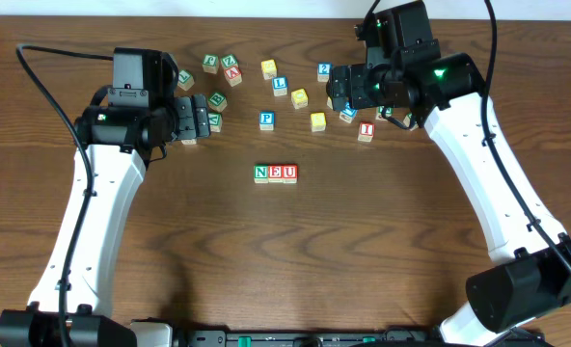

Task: Spell out NEURIPS
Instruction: 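Move the right gripper over the right side of the block cluster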

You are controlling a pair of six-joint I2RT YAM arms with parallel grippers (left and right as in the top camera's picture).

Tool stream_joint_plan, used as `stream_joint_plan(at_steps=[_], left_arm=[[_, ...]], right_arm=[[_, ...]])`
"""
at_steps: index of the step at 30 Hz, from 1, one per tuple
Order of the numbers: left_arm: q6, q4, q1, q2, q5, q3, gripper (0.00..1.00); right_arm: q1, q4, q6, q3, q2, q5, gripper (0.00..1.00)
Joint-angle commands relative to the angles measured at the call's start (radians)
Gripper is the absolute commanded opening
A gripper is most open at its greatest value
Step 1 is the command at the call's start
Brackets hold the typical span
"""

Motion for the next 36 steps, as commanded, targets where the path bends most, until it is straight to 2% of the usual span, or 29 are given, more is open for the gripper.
stream_joint_plan(at_steps=[1,21,36], left_arm=[[-0.018,-0.005,0.004,0.0,-0.005,0.021,0.91],[-0.02,0.021,0.004,0.0,-0.005,0.021,0.91],[-0.021,0.024,0.004,0.0,-0.005,0.02,0.91]], right_arm=[[-0.002,0.0,-0.013,-0.005,-0.008,0.008,0.99],[-0.011,-0.016,0.006,-0.005,-0.007,0.008,0.96],[-0.124,-0.047,0.041,-0.004,-0.007,0.047,0.95]])
